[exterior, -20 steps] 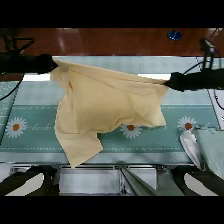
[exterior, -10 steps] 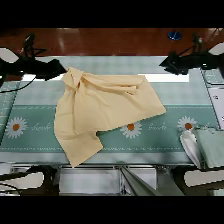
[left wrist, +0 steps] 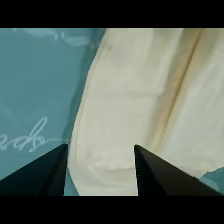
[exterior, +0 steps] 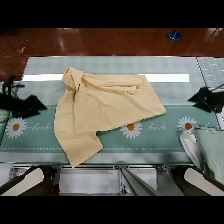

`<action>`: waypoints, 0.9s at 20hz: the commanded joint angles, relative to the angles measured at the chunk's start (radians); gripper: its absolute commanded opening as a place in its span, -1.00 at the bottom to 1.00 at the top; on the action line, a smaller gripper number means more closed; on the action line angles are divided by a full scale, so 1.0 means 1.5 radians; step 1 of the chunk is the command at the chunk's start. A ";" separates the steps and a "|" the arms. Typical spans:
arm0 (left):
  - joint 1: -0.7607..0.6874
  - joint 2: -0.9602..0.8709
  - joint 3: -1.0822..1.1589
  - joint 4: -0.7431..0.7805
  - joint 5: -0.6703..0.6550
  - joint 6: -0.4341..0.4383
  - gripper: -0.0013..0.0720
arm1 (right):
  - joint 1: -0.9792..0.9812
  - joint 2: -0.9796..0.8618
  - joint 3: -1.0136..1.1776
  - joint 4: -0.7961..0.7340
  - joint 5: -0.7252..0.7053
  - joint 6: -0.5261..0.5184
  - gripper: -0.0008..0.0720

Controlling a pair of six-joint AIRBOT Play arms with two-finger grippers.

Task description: Fold the shirts.

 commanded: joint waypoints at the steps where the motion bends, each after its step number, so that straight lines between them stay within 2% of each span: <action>1: 0.092 0.075 -0.184 -0.034 0.005 -0.007 0.42 | -0.048 0.132 -0.207 0.146 -0.030 -0.069 0.17; 2: 0.111 0.073 -0.207 -0.037 0.005 -0.030 0.42 | -0.046 0.151 -0.230 0.171 -0.025 -0.081 0.17; 6: 0.124 0.051 -0.236 -0.059 0.012 -0.002 0.42 | -0.035 0.166 -0.243 0.183 -0.022 -0.088 0.16; 9: 0.099 -0.006 -0.235 -0.119 0.025 0.017 0.42 | -0.035 0.166 -0.243 0.182 -0.024 -0.089 0.16; 14: 0.026 -0.076 -0.235 -0.153 0.099 0.022 0.42 | -0.035 0.166 -0.243 0.185 -0.024 -0.089 0.16; 15: 0.011 -0.078 -0.235 -0.166 0.117 0.022 0.27 | -0.036 0.166 -0.243 0.182 -0.033 -0.088 0.16; 16: 0.000 -0.079 -0.235 -0.176 0.128 0.023 -0.43 | -0.036 0.166 -0.243 0.167 -0.052 -0.080 0.16; 17: -0.006 -0.078 -0.231 -0.179 0.133 0.033 -0.86 | -0.036 0.164 -0.243 0.130 -0.077 -0.054 0.15; 18: -0.011 -0.078 -0.225 -0.178 0.129 0.040 -0.89 | -0.036 0.155 -0.243 0.083 -0.095 -0.018 0.15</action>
